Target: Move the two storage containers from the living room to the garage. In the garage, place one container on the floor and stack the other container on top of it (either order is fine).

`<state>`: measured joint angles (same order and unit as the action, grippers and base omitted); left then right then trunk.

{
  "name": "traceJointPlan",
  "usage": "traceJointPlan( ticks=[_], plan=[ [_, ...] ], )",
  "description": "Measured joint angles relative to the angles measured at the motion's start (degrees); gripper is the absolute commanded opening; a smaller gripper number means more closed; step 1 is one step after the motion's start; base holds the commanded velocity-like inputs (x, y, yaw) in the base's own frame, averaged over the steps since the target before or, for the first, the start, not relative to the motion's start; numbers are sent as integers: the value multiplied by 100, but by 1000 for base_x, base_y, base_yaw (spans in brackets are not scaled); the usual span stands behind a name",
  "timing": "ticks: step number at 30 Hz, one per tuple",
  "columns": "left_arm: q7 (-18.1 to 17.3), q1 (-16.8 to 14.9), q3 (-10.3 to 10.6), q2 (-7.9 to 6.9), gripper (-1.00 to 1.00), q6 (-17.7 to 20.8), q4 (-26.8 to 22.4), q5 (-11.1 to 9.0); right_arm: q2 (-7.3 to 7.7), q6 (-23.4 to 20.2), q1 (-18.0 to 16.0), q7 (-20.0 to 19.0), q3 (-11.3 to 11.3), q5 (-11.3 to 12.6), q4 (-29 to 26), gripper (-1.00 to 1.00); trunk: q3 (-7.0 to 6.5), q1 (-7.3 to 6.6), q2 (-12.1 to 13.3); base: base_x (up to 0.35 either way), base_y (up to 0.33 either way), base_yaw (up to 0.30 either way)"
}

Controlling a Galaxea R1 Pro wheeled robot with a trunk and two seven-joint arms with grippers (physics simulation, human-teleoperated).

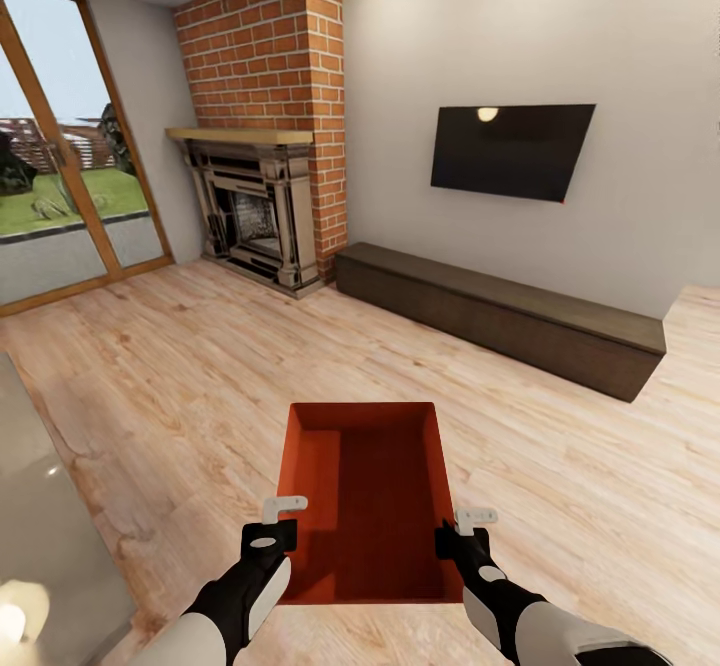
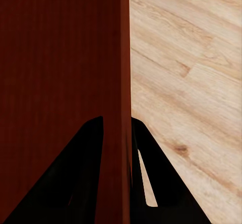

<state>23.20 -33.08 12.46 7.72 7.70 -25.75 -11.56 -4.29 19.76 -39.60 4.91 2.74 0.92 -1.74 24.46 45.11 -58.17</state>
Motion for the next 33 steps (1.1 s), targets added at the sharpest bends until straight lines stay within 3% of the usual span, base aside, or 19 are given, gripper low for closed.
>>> traceJointPlan(
  ticks=[33],
  plan=[
    [3, 1, 2, 0, -100, 1, -6, -5, 0, -1, 0, -1, -3, -3, -2, -100, -304, 0, 0, 0, 0, 0]
  ],
)
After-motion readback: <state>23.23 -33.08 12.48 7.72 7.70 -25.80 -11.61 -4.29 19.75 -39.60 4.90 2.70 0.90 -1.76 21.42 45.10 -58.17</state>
